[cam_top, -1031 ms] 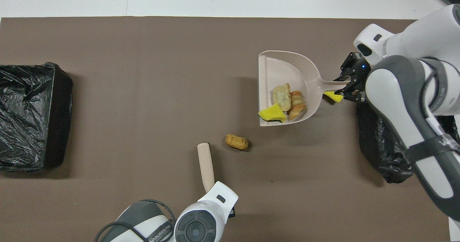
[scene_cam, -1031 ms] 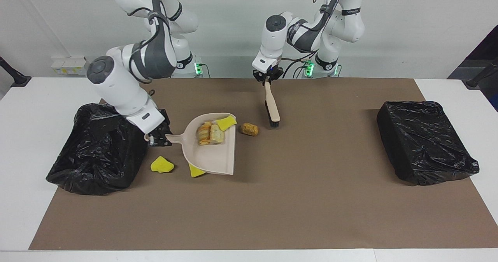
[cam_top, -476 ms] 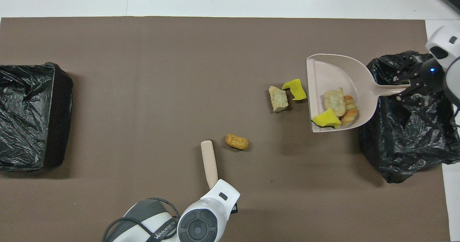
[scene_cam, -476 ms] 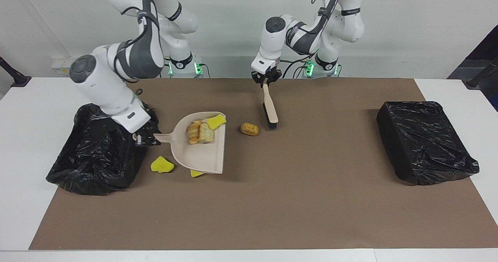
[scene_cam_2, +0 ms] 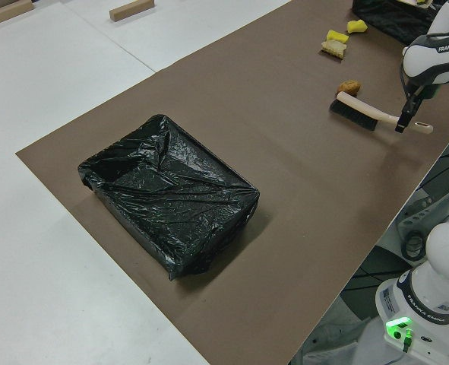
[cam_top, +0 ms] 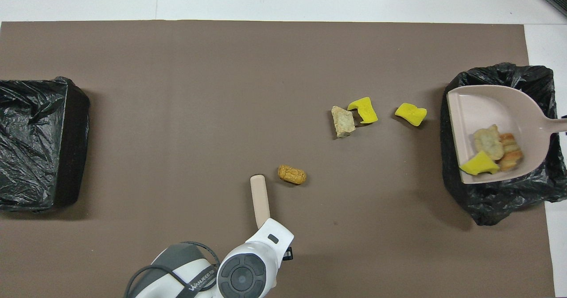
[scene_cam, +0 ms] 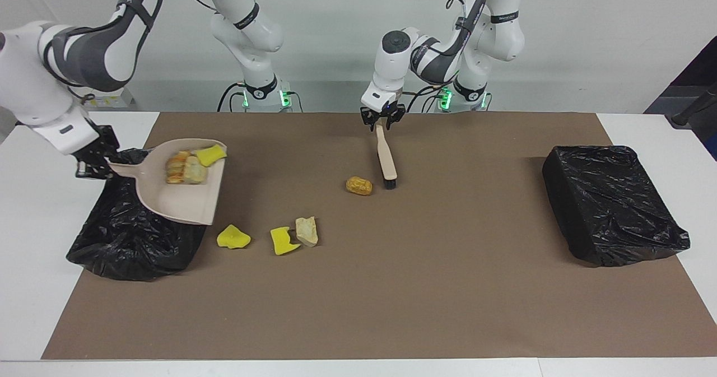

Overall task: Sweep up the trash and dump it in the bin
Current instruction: 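Tip the dustpan into the bin with the right gripper, then return the empty dustpan to the table center with the right gripper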

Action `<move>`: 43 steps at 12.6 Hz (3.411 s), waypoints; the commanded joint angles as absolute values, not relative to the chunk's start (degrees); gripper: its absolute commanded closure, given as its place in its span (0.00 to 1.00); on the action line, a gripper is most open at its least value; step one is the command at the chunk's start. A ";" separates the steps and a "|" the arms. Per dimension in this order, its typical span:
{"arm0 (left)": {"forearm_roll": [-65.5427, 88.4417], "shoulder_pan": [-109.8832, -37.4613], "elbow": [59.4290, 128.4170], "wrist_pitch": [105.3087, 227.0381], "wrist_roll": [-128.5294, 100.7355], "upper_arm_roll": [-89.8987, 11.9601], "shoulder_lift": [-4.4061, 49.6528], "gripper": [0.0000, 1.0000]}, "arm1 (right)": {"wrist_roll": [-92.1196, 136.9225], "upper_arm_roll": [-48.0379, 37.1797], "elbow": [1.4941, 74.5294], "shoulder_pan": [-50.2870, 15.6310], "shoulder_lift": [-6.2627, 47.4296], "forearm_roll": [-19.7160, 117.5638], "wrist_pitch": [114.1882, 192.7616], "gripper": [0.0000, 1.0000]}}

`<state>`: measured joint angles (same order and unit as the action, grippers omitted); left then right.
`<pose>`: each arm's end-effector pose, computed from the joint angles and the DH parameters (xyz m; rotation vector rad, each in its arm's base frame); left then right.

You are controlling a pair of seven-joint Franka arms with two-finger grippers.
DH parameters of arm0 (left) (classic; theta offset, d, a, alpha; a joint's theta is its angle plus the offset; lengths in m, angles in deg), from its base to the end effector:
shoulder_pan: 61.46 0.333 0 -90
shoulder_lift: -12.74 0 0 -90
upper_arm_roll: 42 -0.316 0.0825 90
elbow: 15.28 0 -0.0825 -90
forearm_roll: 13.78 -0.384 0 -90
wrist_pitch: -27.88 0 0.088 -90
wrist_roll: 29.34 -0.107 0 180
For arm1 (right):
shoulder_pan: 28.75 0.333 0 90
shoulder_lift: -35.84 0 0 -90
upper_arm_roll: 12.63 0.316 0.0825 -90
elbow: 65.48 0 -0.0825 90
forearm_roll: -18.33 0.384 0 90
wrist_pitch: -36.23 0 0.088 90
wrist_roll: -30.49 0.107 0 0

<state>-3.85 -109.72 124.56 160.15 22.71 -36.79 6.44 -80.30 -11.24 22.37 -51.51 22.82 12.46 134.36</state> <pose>0.2761 -0.3783 0.3425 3.0806 0.1449 -0.1642 0.5800 -0.2387 0.5203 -2.2079 -2.2218 0.1673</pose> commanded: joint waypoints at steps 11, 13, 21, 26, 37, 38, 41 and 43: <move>-8.15 -78.19 115.25 151.38 -2.75 -37.60 4.75 0.00 | -60.48 -10.34 43.59 -49.06 39.79 -28.06 147.94 1.00; -8.32 -71.59 114.02 147.96 -11.63 -37.69 3.69 0.00 | -61.18 -10.43 41.94 -49.41 39.44 -30.61 148.11 1.00; -13.68 -60.40 100.67 137.14 -25.82 -37.60 4.65 0.00 | -62.06 -9.64 39.20 -47.66 40.32 -16.14 147.15 1.00; -15.80 -60.49 87.31 127.11 -27.14 -37.60 6.58 0.00 | -48.50 -9.64 41.57 -39.33 38.13 -1.45 147.06 1.00; -14.48 -60.84 79.73 118.14 -29.25 -37.60 5.88 0.00 | 19.72 -9.64 37.98 -18.76 27.93 14.81 148.38 1.00; -14.48 -60.84 79.82 117.97 -29.25 -37.60 5.80 0.00 | 24.72 -9.64 37.27 -16.91 27.40 15.08 148.38 1.00; -14.48 -59.79 79.73 118.14 -29.25 -36.90 5.88 0.00 | 36.78 -9.64 34.72 -11.37 24.69 17.00 148.46 1.00; -14.48 -58.65 79.73 118.05 -29.16 -35.85 5.88 0.00 | 44.69 -9.64 31.31 -7.50 20.92 17.54 150.30 1.00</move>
